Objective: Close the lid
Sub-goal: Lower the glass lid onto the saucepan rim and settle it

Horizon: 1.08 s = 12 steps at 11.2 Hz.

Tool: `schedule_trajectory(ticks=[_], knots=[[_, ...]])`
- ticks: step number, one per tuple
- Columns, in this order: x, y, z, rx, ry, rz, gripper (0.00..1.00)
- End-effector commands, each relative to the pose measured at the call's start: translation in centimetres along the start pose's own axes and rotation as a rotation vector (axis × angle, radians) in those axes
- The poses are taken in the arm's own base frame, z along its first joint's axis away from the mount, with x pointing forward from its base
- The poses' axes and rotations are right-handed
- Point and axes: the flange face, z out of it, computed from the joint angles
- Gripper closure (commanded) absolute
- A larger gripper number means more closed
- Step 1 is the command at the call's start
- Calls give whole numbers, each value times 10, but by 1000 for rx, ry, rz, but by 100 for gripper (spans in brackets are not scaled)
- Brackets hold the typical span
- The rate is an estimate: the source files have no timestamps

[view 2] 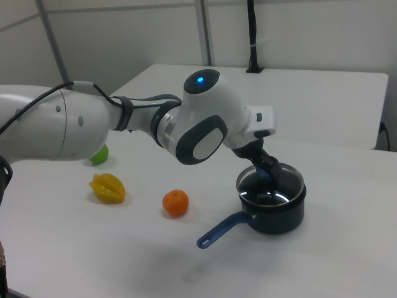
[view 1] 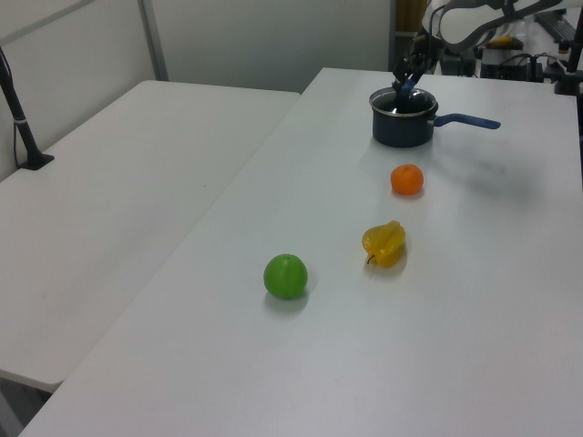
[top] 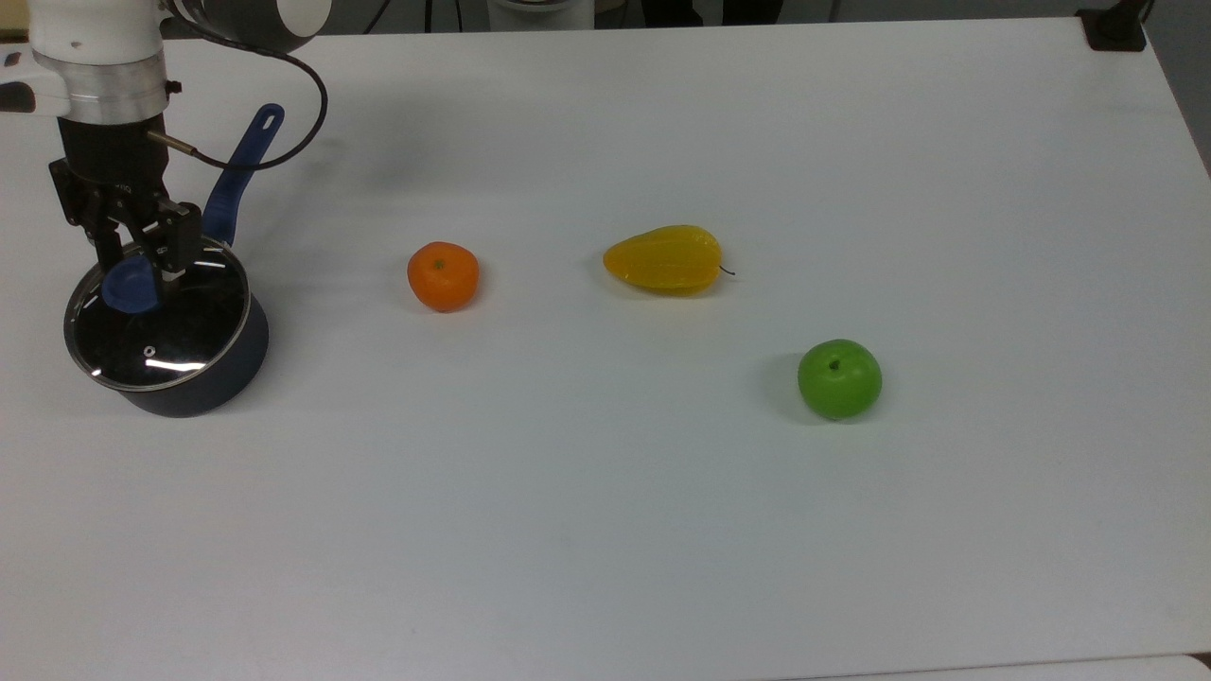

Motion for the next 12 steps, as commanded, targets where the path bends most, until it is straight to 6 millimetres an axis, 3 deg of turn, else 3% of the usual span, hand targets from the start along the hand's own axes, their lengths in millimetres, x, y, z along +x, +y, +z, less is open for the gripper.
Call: schedule_trajectory(ticks=[1, 12], knots=[[6, 1, -4, 13, -3, -11, 55], [1, 9, 0, 1, -18, -35, 54]])
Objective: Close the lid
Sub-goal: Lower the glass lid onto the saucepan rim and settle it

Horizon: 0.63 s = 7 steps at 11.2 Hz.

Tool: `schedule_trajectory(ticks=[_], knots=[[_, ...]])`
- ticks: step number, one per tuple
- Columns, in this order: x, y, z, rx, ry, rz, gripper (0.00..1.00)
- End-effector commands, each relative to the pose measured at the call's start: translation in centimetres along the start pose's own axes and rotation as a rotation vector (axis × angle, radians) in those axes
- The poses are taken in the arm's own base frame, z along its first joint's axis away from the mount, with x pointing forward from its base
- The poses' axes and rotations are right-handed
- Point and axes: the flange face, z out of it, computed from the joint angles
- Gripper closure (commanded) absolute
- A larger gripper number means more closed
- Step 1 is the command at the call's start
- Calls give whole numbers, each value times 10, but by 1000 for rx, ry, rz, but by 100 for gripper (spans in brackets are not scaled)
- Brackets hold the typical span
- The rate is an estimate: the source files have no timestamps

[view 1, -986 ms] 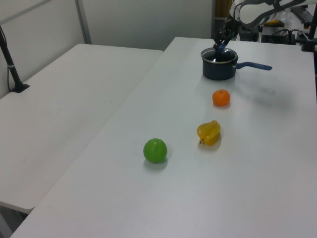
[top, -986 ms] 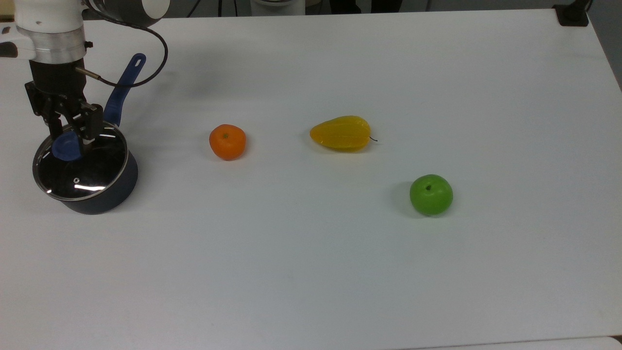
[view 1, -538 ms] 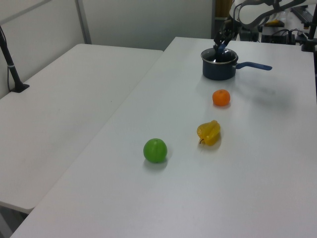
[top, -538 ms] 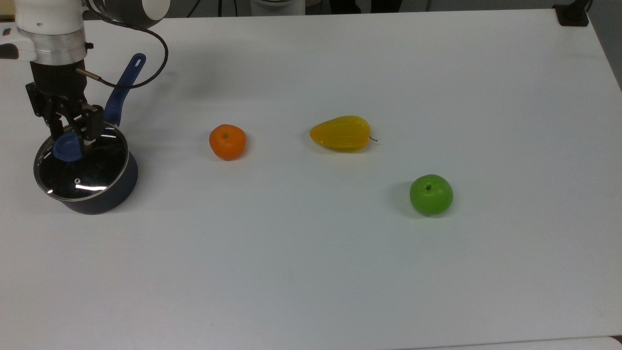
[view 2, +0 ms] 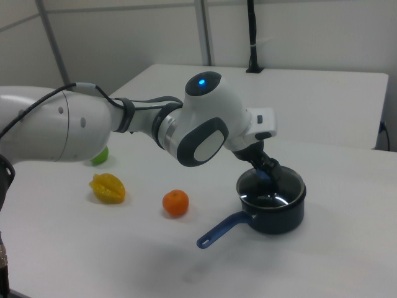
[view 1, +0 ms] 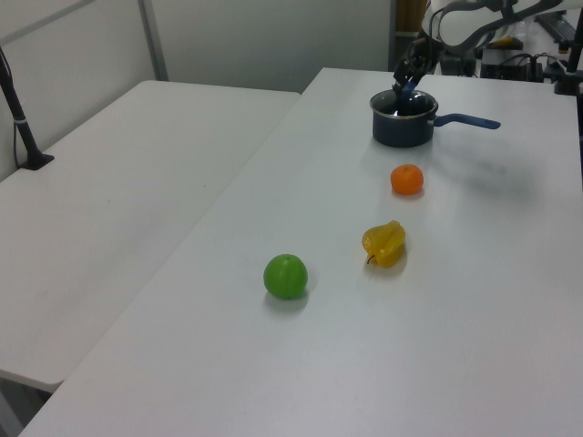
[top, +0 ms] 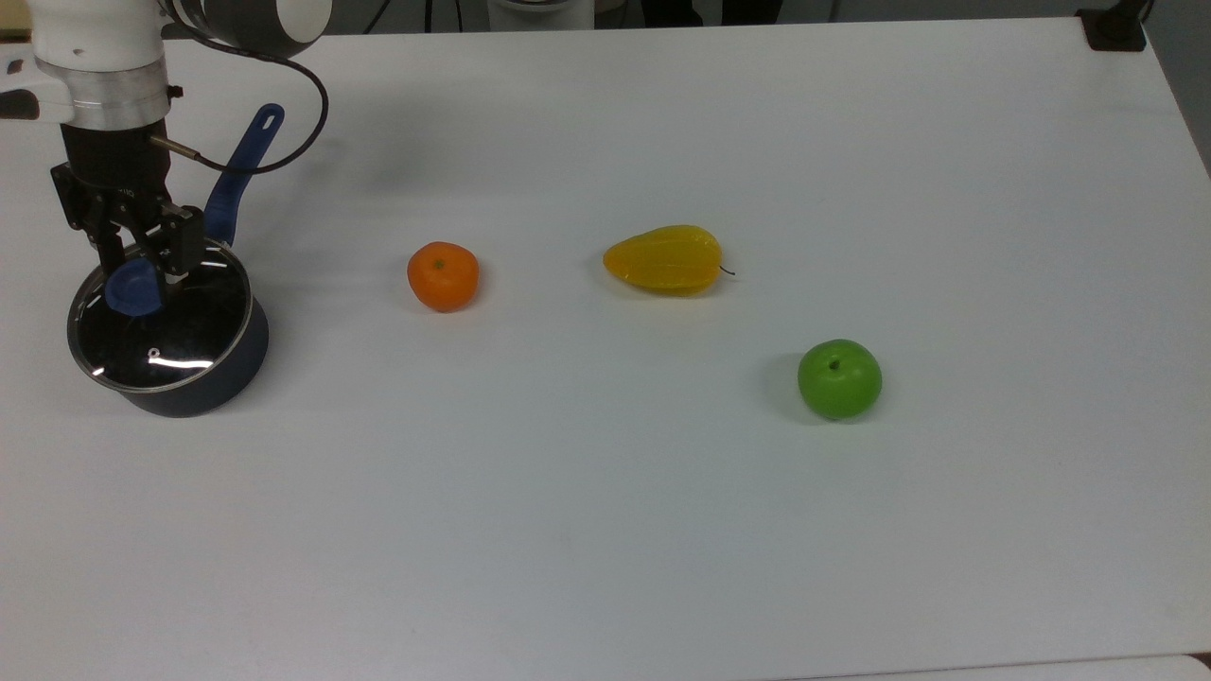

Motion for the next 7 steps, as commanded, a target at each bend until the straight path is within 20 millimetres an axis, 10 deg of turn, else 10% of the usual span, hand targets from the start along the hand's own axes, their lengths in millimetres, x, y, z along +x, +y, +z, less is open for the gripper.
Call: schedule_trajectory(ticks=[1, 7], knots=[[3, 9, -6, 2, -9, -12, 54], [-3, 9, 1, 0, -26, -17, 53]])
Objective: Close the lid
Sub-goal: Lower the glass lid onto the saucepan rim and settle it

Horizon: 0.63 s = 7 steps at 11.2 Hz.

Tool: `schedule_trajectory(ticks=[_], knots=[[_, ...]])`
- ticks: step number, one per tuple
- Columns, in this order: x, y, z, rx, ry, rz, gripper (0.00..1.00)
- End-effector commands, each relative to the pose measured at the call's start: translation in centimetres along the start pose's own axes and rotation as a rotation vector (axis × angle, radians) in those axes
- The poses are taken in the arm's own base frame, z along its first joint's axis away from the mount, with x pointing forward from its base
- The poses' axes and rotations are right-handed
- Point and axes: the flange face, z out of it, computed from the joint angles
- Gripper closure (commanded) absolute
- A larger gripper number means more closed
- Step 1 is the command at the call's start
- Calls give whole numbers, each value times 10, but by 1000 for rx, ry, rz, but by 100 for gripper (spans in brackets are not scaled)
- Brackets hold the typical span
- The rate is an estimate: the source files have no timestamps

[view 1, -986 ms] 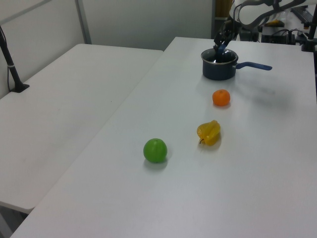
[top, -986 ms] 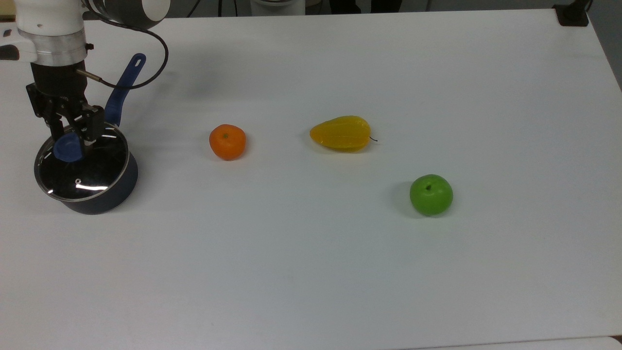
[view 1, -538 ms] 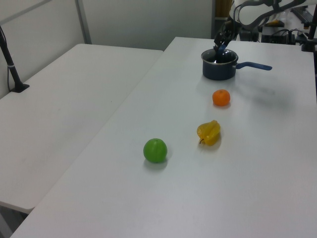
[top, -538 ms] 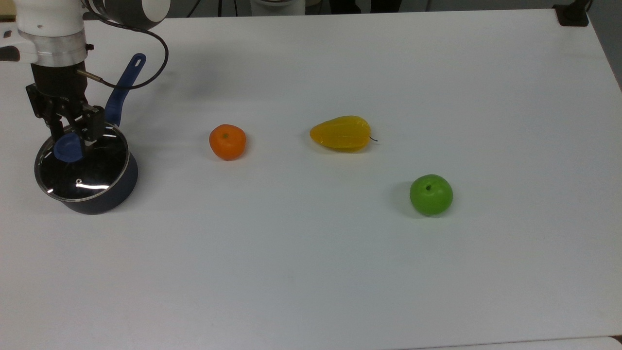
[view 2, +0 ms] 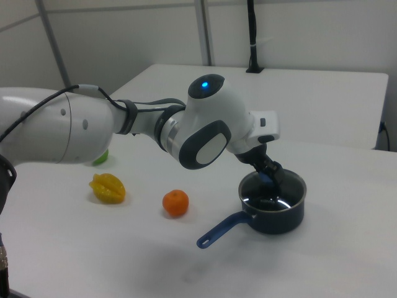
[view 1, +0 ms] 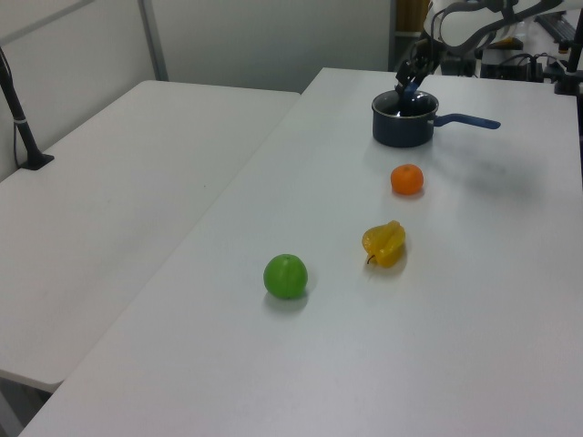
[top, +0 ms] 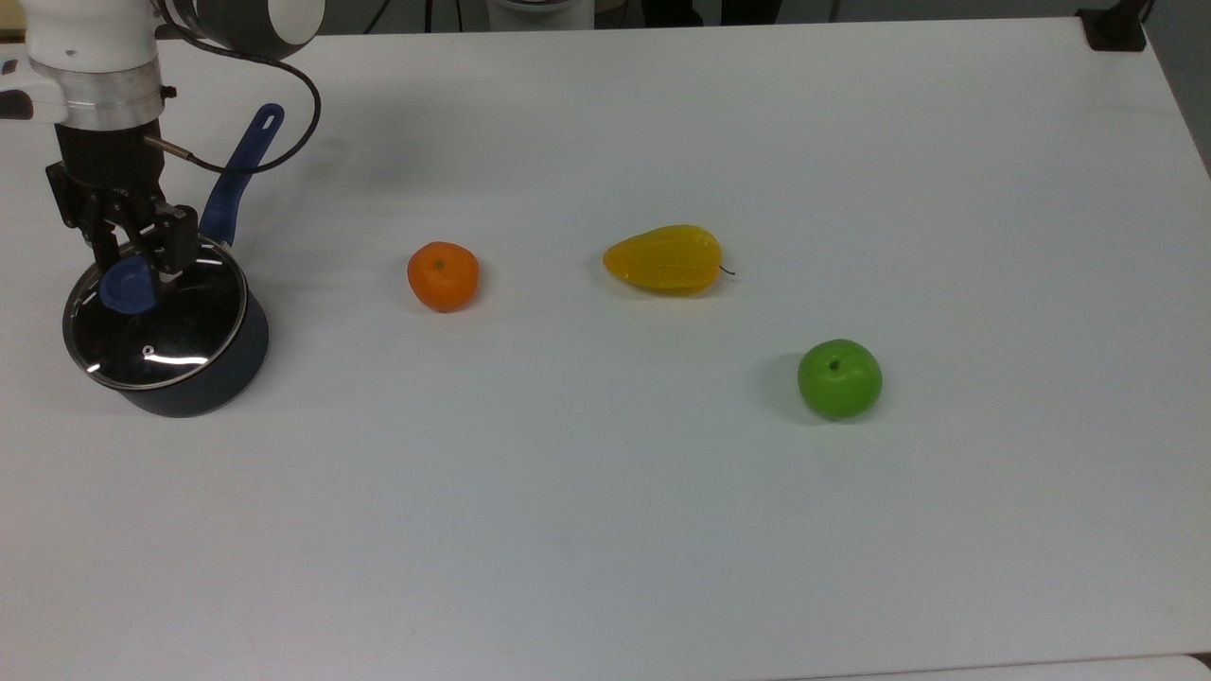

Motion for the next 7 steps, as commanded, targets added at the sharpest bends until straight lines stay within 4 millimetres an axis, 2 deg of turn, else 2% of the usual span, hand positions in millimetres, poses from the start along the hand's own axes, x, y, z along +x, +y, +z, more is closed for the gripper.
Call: schedule_trajectory(ticks=[1, 2, 3, 5, 7], knots=[[-4, 0, -1, 7, -25, -24, 47], [-4, 0, -1, 6, -25, -21, 13], [-3, -1, -2, 7, -22, -22, 0], [1, -6, -9, 10, -10, -28, 0], [8, -18, -29, 19, 17, -45, 0]])
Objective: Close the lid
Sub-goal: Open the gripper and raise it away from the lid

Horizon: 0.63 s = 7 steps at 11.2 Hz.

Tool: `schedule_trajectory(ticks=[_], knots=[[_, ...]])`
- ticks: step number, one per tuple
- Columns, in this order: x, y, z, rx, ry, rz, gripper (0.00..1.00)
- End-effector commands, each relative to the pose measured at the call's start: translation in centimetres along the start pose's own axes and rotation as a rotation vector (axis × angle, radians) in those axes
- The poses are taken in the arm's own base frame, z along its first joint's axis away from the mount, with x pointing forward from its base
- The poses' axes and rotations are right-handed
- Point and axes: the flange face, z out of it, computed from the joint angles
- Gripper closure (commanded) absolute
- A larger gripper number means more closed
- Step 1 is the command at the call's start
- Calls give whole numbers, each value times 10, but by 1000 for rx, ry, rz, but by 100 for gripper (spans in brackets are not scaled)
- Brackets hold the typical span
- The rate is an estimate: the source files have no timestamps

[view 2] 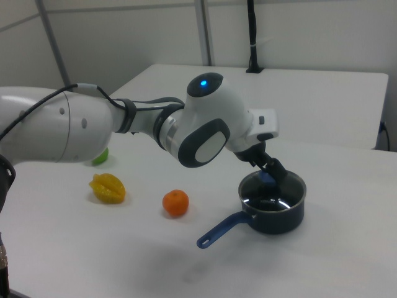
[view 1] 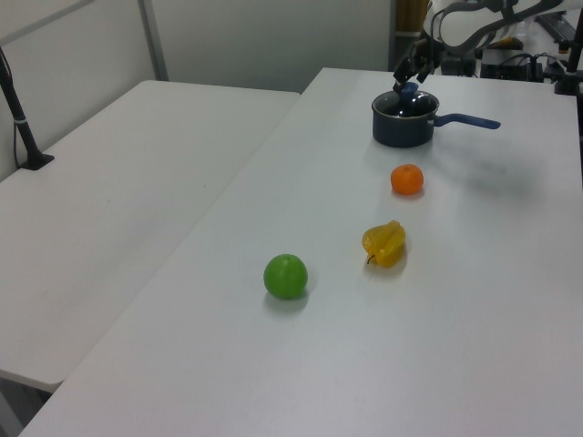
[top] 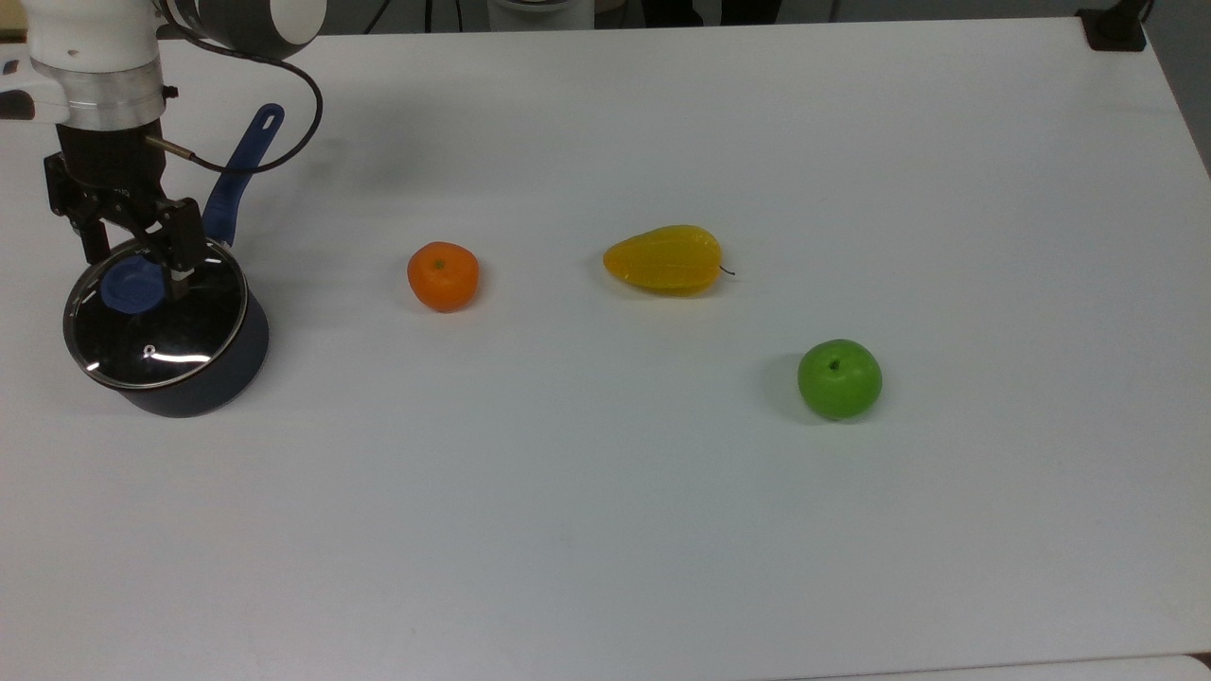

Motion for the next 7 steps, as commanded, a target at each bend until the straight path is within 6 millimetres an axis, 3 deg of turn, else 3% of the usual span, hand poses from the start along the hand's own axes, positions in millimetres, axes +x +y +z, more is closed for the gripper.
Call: schedule_trajectory(ticks=[1, 4, 7], knots=[[8, -32, -38, 31, 12, -59, 0], [2, -109, -82, 29, -35, -231, 0], [-25, -181, -149, 20, -157, -375, 0]])
